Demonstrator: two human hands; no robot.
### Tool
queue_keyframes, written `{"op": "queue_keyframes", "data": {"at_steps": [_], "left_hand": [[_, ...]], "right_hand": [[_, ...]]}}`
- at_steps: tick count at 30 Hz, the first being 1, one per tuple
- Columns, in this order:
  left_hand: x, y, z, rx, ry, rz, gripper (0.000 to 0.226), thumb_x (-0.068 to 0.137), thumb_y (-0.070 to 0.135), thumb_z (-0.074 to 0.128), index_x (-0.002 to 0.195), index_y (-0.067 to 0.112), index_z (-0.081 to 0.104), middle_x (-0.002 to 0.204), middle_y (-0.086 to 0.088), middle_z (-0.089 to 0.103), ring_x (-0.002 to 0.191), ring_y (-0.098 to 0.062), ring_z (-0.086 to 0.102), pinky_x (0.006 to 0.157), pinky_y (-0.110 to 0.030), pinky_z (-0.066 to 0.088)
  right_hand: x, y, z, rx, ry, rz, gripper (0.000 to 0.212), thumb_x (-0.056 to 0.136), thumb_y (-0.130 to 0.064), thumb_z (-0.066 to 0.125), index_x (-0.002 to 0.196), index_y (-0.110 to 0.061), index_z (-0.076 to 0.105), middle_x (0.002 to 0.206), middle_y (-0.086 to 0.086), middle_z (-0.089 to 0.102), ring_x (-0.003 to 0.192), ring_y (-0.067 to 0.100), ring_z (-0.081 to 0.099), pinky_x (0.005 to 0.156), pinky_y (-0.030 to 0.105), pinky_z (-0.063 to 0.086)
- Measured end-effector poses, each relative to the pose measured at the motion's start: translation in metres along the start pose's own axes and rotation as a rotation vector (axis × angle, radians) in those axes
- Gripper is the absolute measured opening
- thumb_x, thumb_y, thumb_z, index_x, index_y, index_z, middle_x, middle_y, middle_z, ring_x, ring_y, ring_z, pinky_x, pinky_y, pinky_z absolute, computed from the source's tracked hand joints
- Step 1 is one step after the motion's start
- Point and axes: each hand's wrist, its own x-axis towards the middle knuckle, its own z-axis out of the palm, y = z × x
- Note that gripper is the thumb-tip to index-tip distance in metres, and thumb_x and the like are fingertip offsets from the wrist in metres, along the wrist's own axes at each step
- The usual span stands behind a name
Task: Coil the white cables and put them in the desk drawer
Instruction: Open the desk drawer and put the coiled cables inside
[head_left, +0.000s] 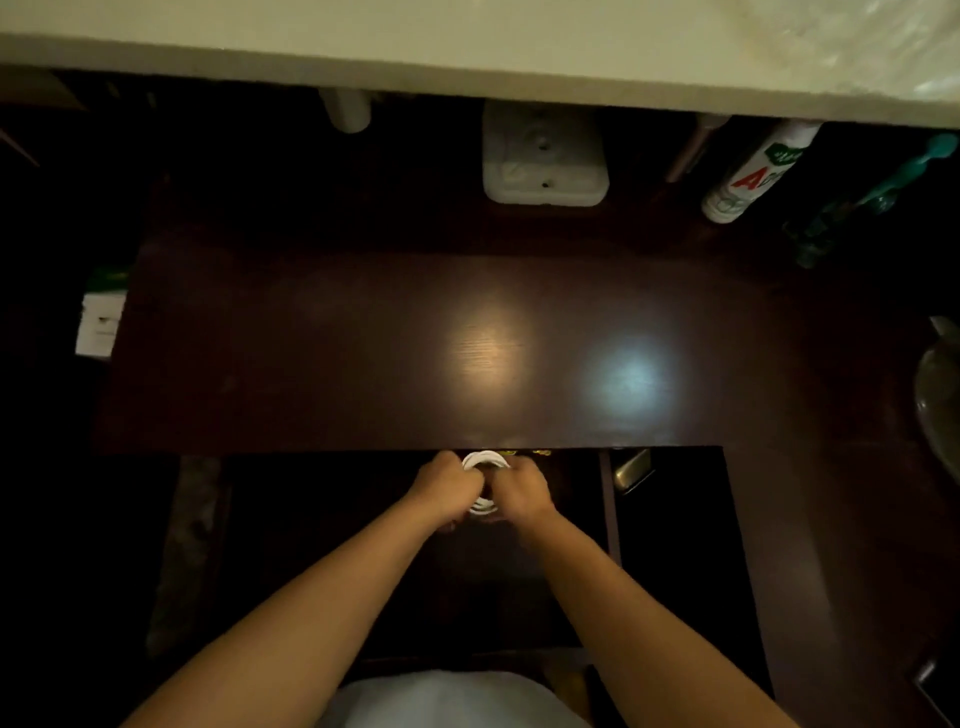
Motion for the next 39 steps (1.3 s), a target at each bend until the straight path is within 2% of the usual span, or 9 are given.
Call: {"op": "queue_keyframes", "data": {"at_steps": [4,10,14,21,28,31,34,37,39], "left_hand": [[-0.004,-0.022,0.022,-0.069,0.066,-0.163,0.033,0.086,0.017,0.049,0.11,0.001,0.065,0.112,-0.023,0.068,0.097,-0.039,0.068,0.075,-0.041,0.059],[-0.011,-0.046,0.023,0.322,-0.04,-0.039,0.031,0.089,0.017,0.05,0.112,0.006,0.067,0.116,-0.018,0.068,0.104,-0.035,0.066,0.078,-0.035,0.051],[-0.013,-0.042,0.018,0.509,-0.121,0.086,0.029,0.085,0.019,0.05,0.107,0.01,0.066,0.113,-0.014,0.067,0.102,-0.034,0.066,0.079,-0.037,0.051],[0.0,-0.043,0.025,-0.009,-0.001,-0.1,0.033,0.086,0.014,0.045,0.107,0.0,0.065,0.113,-0.024,0.066,0.102,-0.04,0.065,0.073,-0.035,0.05],[0.012,-0.05,0.05,-0.397,0.079,-0.267,0.032,0.08,0.02,0.045,0.091,0.002,0.068,0.094,-0.02,0.071,0.081,-0.037,0.069,0.063,-0.036,0.055],[0.028,-0.056,0.057,-0.574,0.072,-0.332,0.023,0.086,0.012,0.044,0.084,0.004,0.065,0.072,-0.013,0.065,0.058,-0.026,0.06,0.05,-0.027,0.044],[0.058,-0.076,0.073,-0.585,0.088,-0.42,0.029,0.088,0.013,0.042,0.102,0.0,0.063,0.081,-0.017,0.064,0.056,-0.028,0.059,0.046,-0.028,0.044],[0.091,-0.097,0.09,-0.456,0.104,-0.457,0.034,0.087,0.013,0.046,0.112,-0.004,0.062,0.109,-0.027,0.066,0.095,-0.042,0.066,0.078,-0.046,0.057],[0.108,-0.105,0.098,-0.412,0.1,-0.423,0.035,0.086,0.013,0.049,0.113,-0.002,0.066,0.116,-0.025,0.066,0.106,-0.041,0.064,0.089,-0.046,0.054]], "right_hand": [[-0.003,0.023,0.04,0.282,0.131,0.195,0.021,0.085,-0.005,0.053,0.098,0.001,0.069,0.095,0.022,0.07,0.085,0.032,0.067,0.066,0.035,0.052],[-0.002,0.027,0.018,-0.663,-0.218,-0.013,0.027,0.086,-0.015,0.053,0.099,0.003,0.069,0.103,0.02,0.072,0.1,0.033,0.068,0.074,0.034,0.051],[0.0,0.014,0.015,-0.961,-0.309,0.013,0.022,0.085,-0.024,0.053,0.086,-0.006,0.066,0.092,0.015,0.068,0.087,0.027,0.067,0.063,0.027,0.045],[0.012,0.027,0.036,-0.33,0.052,0.046,0.015,0.084,-0.006,0.049,0.076,-0.006,0.062,0.096,0.023,0.07,0.098,0.039,0.066,0.078,0.04,0.051],[0.023,0.042,0.059,0.32,0.185,0.312,0.012,0.085,0.001,0.052,0.092,0.002,0.061,0.079,0.016,0.063,0.07,0.028,0.064,0.055,0.033,0.052],[0.042,0.049,0.067,0.237,0.196,0.319,0.016,0.086,-0.001,0.053,0.097,0.002,0.063,0.091,0.019,0.069,0.08,0.032,0.068,0.062,0.034,0.053],[0.072,0.057,0.071,-0.081,0.153,0.249,0.023,0.085,-0.011,0.06,0.105,-0.001,0.066,0.111,0.02,0.07,0.104,0.034,0.066,0.085,0.037,0.053],[0.101,0.071,0.074,-0.225,0.033,0.262,0.04,0.084,-0.018,0.065,0.119,0.0,0.064,0.121,0.019,0.068,0.113,0.032,0.064,0.091,0.032,0.051],[0.117,0.084,0.075,-0.177,0.013,0.283,0.036,0.086,-0.011,0.063,0.117,0.005,0.062,0.114,0.02,0.069,0.099,0.03,0.068,0.079,0.033,0.056]]}}
